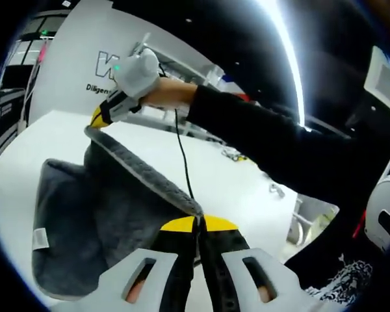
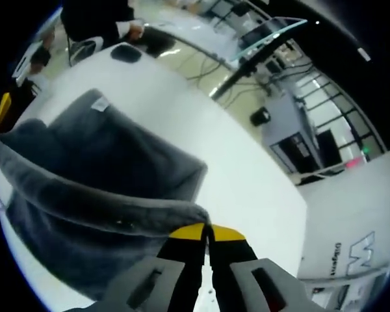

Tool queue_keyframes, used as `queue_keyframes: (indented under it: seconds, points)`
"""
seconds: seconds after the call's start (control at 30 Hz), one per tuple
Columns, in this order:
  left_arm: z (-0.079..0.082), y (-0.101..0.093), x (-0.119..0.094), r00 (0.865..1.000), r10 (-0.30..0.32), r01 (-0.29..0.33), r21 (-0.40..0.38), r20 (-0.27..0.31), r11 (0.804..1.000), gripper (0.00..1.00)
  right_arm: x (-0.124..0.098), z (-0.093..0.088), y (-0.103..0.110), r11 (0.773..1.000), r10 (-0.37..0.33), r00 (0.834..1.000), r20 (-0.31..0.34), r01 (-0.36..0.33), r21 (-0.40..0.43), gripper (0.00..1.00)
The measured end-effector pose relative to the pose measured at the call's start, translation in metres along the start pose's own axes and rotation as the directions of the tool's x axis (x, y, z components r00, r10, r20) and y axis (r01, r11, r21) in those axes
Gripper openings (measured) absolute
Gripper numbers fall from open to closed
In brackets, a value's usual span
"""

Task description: Open the folded towel by lifting each exposed corner and separating the folded layers until the towel lies flat within the target outline without major curled edges

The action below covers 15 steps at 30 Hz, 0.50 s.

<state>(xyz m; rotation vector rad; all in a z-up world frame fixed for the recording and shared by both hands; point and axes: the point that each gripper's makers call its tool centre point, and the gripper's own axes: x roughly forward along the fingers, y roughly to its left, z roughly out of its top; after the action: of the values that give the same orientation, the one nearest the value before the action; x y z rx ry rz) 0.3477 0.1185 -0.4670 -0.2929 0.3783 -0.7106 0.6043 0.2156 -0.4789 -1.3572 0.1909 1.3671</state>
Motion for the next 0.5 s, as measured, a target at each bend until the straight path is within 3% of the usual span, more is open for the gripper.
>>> queue_keyframes:
  seconds: [0.5]
  points:
    - [0.002, -0.018, 0.023, 0.998, -0.054, 0.055, 0.029, -0.017, 0.998, 0.00, -0.017, -0.030, 0.006, 0.999, -0.039, 0.998, -0.042, 0.040, 0.030, 0.00]
